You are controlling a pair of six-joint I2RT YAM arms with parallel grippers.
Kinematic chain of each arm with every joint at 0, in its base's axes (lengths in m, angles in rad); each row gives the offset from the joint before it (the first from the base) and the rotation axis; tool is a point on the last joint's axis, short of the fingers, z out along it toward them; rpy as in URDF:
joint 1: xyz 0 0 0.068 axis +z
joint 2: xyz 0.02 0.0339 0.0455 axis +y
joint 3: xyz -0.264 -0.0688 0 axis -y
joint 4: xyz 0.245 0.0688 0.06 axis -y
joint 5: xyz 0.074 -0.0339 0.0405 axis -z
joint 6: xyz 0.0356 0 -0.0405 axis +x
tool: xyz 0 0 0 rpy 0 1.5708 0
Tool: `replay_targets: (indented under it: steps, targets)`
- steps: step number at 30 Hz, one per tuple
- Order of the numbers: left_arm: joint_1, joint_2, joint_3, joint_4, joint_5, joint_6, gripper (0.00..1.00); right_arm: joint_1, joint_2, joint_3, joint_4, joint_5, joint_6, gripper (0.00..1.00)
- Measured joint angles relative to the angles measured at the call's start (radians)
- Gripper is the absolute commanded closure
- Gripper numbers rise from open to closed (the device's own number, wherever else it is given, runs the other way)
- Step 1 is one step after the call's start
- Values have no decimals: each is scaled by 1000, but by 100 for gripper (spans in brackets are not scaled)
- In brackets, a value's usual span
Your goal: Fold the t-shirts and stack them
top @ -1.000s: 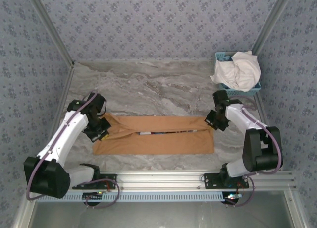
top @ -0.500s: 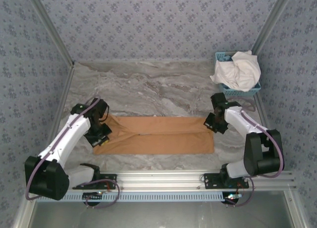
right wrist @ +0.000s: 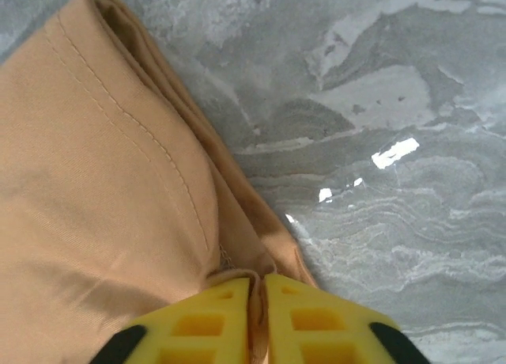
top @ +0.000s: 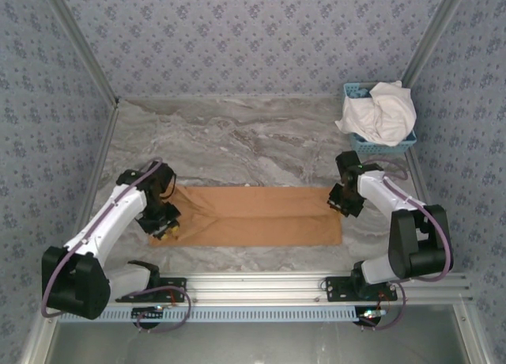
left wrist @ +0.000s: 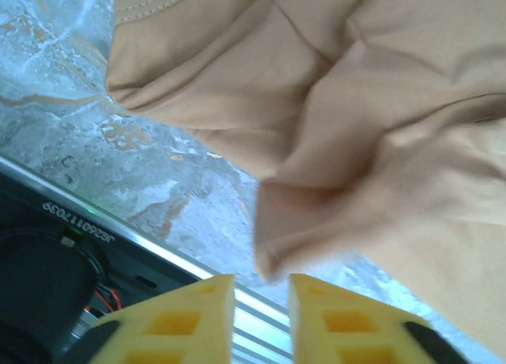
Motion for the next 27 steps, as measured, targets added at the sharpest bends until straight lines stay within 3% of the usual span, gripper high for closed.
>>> replay_targets:
  steps: [4, 8, 16, 27]
  targets:
    - [1, -8, 111, 5, 2, -3, 57, 0, -29, 27, -23, 37, 0, 78]
    - [50, 14, 192, 31, 6, 10, 75, 24, -51, 52, -11, 56, -2, 79]
    - [248, 280, 134, 272, 63, 131, 78, 135, 8, 46, 225, -116, -58, 75]
    - [278, 394, 72, 475, 97, 315, 73, 136, 140, 44, 328, -263, -83, 75]
